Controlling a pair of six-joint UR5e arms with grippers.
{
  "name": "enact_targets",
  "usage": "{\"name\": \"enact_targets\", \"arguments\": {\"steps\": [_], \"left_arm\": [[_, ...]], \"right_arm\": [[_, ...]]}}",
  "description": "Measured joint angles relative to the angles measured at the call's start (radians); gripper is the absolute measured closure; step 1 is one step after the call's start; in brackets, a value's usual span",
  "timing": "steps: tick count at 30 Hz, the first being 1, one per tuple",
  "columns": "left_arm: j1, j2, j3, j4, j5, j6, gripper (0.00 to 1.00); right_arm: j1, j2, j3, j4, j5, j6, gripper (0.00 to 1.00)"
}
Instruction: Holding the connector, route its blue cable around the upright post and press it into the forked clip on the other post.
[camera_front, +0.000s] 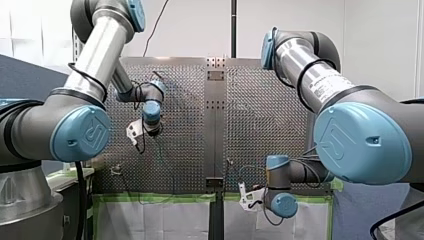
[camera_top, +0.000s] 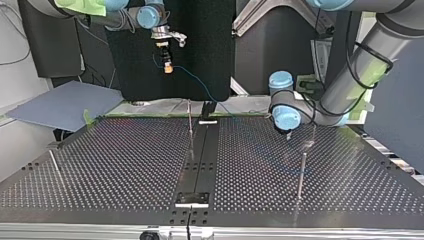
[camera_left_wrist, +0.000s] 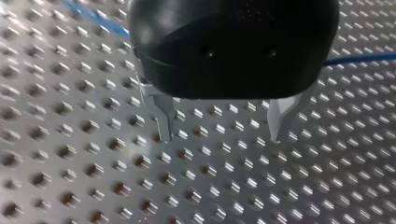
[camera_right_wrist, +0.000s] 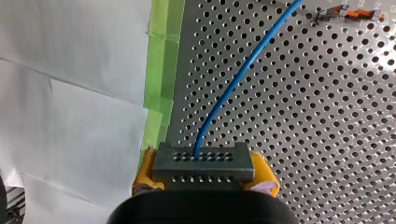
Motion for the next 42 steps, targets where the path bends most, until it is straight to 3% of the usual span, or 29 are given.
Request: {"name": "enact_targets", "arguments": {"steps": [5, 18, 33, 42], "left_arm": [[0.0, -0.031, 0.006, -0.015, -0.006, 0.043, 0.02], [-0.002, -0.036, 0.007, 0.015, 0.012, 0.147, 0.02], [0.007, -0.038, -0.038, 0.149, 0.133, 0.032, 0.02], [0.005, -0.097, -0.042, 0.174, 0.179, -0.044, 0.02]], "right_arm": [[0.001, 0.0, 0.0, 0.002, 0.0, 0.0, 1.0], [0.0, 0.0, 0.0, 0.005, 0.0, 0.0, 1.0], [0.001, 0.0, 0.001, 0.008, 0.0, -0.002, 1.0], [0.002, 0.0, 0.0, 0.008, 0.0, -0.002, 1.0]]}}
